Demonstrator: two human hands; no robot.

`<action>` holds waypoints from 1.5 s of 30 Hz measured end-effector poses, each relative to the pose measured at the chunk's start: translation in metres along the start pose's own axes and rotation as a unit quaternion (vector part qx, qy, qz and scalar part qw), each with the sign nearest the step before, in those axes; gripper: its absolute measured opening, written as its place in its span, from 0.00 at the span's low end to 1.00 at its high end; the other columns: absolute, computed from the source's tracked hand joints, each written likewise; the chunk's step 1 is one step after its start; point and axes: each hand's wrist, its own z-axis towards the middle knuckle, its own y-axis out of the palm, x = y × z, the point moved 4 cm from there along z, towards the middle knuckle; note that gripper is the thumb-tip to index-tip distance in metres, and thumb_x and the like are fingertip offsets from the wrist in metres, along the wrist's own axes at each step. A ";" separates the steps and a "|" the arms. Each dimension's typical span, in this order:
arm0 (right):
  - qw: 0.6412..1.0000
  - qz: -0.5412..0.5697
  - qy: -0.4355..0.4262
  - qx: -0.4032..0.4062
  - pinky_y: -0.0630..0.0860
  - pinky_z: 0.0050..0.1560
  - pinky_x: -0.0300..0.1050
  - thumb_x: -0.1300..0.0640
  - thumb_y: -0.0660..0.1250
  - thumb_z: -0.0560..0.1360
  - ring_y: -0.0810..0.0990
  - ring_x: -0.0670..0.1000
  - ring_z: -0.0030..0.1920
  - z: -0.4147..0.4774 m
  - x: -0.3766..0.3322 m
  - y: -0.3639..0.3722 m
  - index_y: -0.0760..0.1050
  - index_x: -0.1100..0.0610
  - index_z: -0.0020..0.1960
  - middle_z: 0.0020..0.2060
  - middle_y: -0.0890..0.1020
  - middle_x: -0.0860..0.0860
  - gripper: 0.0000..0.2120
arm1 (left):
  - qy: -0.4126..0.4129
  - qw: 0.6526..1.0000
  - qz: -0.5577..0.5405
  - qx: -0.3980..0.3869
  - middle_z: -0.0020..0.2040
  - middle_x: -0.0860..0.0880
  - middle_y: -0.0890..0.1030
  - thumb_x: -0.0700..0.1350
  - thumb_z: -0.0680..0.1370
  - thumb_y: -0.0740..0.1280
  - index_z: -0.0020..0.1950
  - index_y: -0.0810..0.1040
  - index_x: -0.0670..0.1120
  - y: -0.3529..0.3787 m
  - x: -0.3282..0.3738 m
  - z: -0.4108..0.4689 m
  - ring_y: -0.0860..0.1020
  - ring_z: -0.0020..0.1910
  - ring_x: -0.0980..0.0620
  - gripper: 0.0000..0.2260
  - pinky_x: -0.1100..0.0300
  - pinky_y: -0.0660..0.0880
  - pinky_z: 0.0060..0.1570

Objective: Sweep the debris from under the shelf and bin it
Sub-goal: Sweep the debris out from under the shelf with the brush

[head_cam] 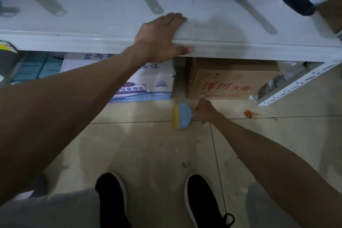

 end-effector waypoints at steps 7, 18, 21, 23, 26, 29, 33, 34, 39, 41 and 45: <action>0.995 0.085 -0.036 0.032 0.76 0.24 0.40 0.57 0.69 0.74 0.79 0.58 0.48 -0.021 -0.004 -0.019 0.54 0.61 0.75 0.63 0.73 0.61 0.36 | -0.001 1.000 -0.014 0.003 0.77 0.56 0.61 0.73 0.72 0.59 0.77 0.59 0.56 -0.002 0.002 0.000 0.61 0.76 0.52 0.37 0.48 0.62 0.70; 0.995 0.095 -0.028 0.018 0.75 0.21 0.40 0.60 0.70 0.73 0.78 0.55 0.28 -0.017 -0.022 0.019 0.74 0.68 0.55 0.45 0.80 0.60 0.15 | 0.005 1.000 0.010 0.002 0.78 0.56 0.60 0.73 0.73 0.57 0.77 0.58 0.57 -0.002 0.004 0.003 0.60 0.77 0.52 0.37 0.46 0.62 0.69; 0.991 0.128 -0.007 0.047 0.76 0.22 0.42 0.58 0.71 0.71 0.78 0.52 0.28 -0.011 -0.017 0.014 0.74 0.68 0.55 0.43 0.80 0.58 0.17 | 0.001 1.000 0.021 -0.005 0.78 0.56 0.59 0.73 0.73 0.56 0.77 0.57 0.57 -0.002 0.005 0.004 0.59 0.77 0.52 0.37 0.44 0.62 0.69; 0.988 0.140 0.016 0.060 0.77 0.23 0.42 0.56 0.72 0.70 0.78 0.52 0.28 -0.008 -0.005 0.007 0.73 0.67 0.55 0.44 0.81 0.59 0.19 | 0.003 1.000 0.024 -0.005 0.78 0.56 0.59 0.73 0.73 0.56 0.77 0.57 0.56 0.000 0.005 0.004 0.59 0.77 0.52 0.37 0.43 0.62 0.69; 0.983 0.155 0.055 0.087 0.77 0.21 0.41 0.56 0.72 0.71 0.78 0.53 0.26 -0.010 0.022 -0.008 0.71 0.64 0.54 0.45 0.80 0.59 0.17 | 0.004 1.000 0.026 -0.002 0.78 0.55 0.60 0.74 0.73 0.56 0.77 0.57 0.56 0.000 0.005 0.004 0.60 0.77 0.51 0.38 0.43 0.63 0.68; 0.972 0.170 0.093 0.134 0.76 0.19 0.41 0.56 0.71 0.72 0.78 0.54 0.25 -0.011 0.052 -0.021 0.71 0.64 0.42 0.44 0.82 0.62 0.12 | 0.003 1.000 0.027 -0.003 0.78 0.56 0.60 0.74 0.73 0.56 0.77 0.57 0.56 0.000 0.004 0.004 0.60 0.76 0.51 0.37 0.43 0.63 0.68; 0.962 0.200 0.125 0.134 0.74 0.17 0.40 0.58 0.72 0.70 0.79 0.55 0.26 -0.016 0.073 -0.019 0.75 0.68 0.50 0.44 0.81 0.63 0.15 | 0.007 1.000 0.030 -0.001 0.78 0.55 0.61 0.74 0.73 0.56 0.77 0.57 0.55 0.000 0.005 0.004 0.61 0.76 0.50 0.38 0.43 0.63 0.67; 0.962 0.207 0.124 0.132 0.75 0.18 0.40 0.58 0.71 0.71 0.79 0.54 0.24 -0.018 0.074 -0.020 0.76 0.69 0.49 0.41 0.81 0.63 0.15 | 0.005 1.000 0.028 -0.002 0.78 0.56 0.60 0.74 0.73 0.56 0.77 0.57 0.55 0.000 0.005 0.005 0.61 0.76 0.51 0.38 0.43 0.63 0.67; 0.956 0.249 0.079 0.136 0.73 0.19 0.36 0.58 0.70 0.74 0.74 0.47 0.14 -0.034 0.059 -0.035 0.76 0.66 0.38 0.25 0.77 0.57 0.12 | 0.004 1.000 0.029 -0.008 0.78 0.55 0.60 0.74 0.72 0.56 0.77 0.57 0.56 -0.003 0.008 0.004 0.61 0.76 0.50 0.38 0.42 0.64 0.67; 0.951 0.261 0.067 0.151 0.73 0.20 0.36 0.58 0.69 0.74 0.75 0.47 0.15 -0.041 0.055 -0.043 0.76 0.66 0.40 0.26 0.77 0.57 0.11 | 0.003 1.000 0.025 -0.015 0.78 0.55 0.60 0.74 0.72 0.56 0.77 0.56 0.56 -0.003 0.008 0.004 0.61 0.76 0.49 0.38 0.42 0.64 0.68; 0.955 0.242 0.049 0.166 0.75 0.19 0.40 0.60 0.66 0.75 0.75 0.49 0.15 -0.062 0.045 -0.066 0.75 0.65 0.46 0.29 0.77 0.57 0.07 | 0.000 0.999 0.010 -0.032 0.79 0.53 0.59 0.72 0.73 0.59 0.78 0.56 0.54 -0.005 0.011 0.002 0.61 0.76 0.48 0.38 0.41 0.64 0.68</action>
